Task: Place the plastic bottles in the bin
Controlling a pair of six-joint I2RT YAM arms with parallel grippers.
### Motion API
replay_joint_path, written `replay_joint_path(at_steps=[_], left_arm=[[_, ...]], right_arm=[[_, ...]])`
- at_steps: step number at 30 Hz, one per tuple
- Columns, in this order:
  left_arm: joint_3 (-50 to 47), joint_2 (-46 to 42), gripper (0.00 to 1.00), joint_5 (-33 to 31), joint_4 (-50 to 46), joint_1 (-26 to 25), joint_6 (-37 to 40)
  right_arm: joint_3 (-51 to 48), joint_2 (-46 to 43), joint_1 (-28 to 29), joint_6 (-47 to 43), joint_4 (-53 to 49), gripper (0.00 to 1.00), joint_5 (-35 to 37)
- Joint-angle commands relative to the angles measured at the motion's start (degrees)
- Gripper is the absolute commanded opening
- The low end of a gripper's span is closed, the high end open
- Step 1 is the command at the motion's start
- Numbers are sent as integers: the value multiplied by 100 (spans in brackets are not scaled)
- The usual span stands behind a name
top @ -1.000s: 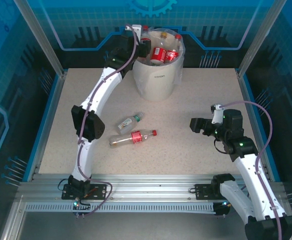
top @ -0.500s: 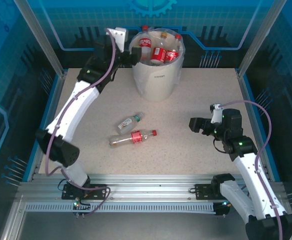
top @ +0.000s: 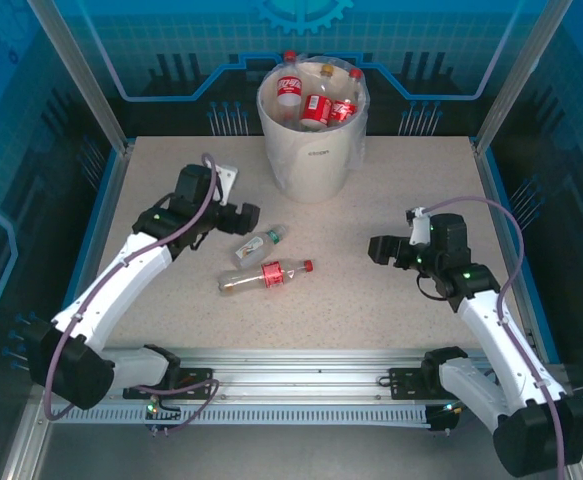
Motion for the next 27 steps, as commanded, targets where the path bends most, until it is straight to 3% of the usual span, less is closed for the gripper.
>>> replay_joint_path(at_steps=[1,13,27], left_arm=[[-186,212,99,547,-269,34,-56],[146,1954,99,884,-157,8,566],[473,3099,99,128,18,-281,674]], right_arm=[[-56,104,211,74,259,92,-44],[-110,48,410,44,121,92,178],[-93,110,405,-5,134,92,181]])
